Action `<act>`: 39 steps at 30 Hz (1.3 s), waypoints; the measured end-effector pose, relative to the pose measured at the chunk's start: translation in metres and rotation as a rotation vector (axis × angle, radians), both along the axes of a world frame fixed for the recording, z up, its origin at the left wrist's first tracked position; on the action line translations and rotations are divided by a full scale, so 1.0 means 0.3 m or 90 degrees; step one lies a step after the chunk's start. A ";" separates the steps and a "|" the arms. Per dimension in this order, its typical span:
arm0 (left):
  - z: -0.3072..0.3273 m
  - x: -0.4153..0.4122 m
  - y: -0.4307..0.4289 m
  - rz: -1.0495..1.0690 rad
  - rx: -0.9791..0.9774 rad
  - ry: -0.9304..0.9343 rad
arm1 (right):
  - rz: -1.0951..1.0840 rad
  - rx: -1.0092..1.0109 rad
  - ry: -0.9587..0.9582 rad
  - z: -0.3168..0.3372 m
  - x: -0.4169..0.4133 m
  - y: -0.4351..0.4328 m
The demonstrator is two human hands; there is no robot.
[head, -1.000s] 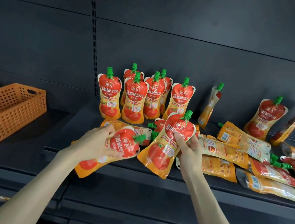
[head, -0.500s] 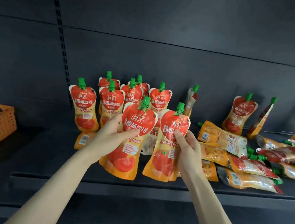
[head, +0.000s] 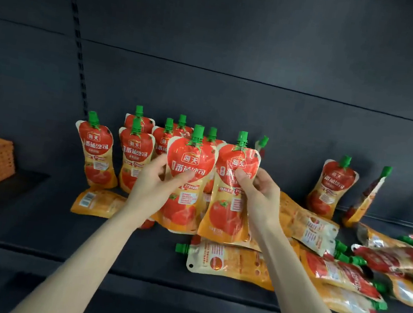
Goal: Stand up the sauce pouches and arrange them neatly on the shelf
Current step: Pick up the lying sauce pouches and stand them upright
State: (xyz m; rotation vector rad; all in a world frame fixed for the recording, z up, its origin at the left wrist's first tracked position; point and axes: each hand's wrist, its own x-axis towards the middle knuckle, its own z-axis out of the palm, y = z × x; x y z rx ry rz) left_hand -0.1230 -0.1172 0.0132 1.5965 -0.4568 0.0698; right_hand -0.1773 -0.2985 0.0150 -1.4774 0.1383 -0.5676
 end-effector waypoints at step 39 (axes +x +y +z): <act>-0.091 0.377 0.630 -0.014 -0.016 -0.043 | -0.019 -0.019 -0.019 -0.121 0.319 0.577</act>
